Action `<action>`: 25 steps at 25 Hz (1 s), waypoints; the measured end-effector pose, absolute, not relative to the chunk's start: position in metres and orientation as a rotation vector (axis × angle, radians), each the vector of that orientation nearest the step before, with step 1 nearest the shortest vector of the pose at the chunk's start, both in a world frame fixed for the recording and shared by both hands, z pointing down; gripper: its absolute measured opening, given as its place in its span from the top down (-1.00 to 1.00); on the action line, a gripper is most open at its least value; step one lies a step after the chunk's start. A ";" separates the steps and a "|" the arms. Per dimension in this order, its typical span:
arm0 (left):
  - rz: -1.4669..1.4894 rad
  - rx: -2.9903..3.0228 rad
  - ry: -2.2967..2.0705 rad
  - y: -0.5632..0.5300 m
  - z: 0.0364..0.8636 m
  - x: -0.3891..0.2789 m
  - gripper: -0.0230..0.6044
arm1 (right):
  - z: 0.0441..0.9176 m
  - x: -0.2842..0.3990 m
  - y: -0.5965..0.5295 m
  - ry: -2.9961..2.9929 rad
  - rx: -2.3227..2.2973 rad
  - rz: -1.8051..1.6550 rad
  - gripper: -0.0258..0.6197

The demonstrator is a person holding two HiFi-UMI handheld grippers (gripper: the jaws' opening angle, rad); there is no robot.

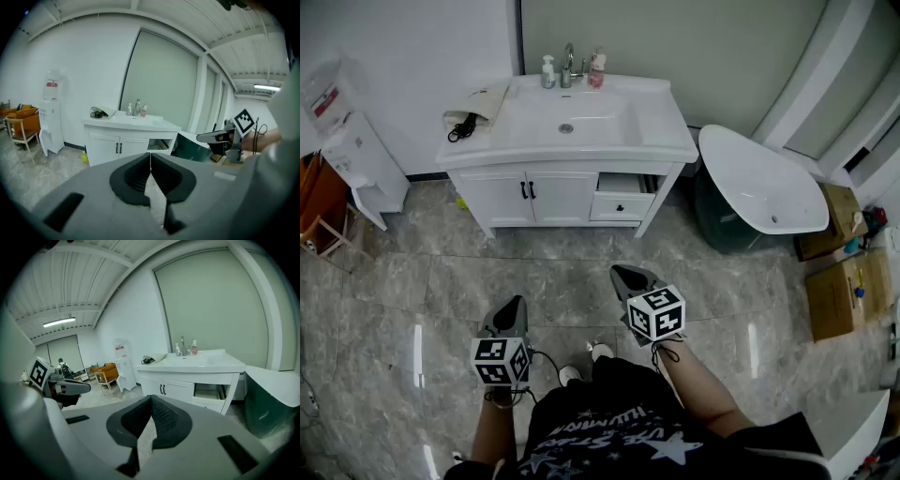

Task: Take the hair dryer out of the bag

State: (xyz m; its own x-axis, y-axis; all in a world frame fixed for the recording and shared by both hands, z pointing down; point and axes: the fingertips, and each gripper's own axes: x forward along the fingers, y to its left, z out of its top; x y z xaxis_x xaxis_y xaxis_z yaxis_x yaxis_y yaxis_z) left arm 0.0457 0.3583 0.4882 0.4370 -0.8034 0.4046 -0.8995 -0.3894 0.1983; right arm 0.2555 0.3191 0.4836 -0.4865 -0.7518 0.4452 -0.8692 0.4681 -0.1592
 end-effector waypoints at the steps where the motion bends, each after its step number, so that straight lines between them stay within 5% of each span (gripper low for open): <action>1: 0.349 2.320 -1.445 0.356 0.486 0.051 0.86 | 0.482 0.260 0.318 -2.408 1.378 0.522 0.92; 21: 0.366 2.500 -1.401 0.355 0.468 0.047 0.82 | 0.471 0.252 0.323 -2.419 1.563 0.518 0.91; 24: 0.298 2.485 -1.409 0.344 0.465 0.035 0.17 | 0.468 0.239 0.315 -2.434 1.530 0.519 0.61; 25: 0.282 2.472 -1.421 0.340 0.466 0.030 0.10 | 0.467 0.234 0.311 -2.437 1.514 0.515 0.52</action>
State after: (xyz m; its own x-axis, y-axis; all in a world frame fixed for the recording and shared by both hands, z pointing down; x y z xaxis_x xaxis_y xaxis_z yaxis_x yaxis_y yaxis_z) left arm 0.0301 0.3403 0.4657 0.4982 -0.8129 0.3017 -0.8665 -0.4792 0.1397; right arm 0.2344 0.3112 0.4670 -0.4416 -0.8179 0.3689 -0.8972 0.4056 -0.1749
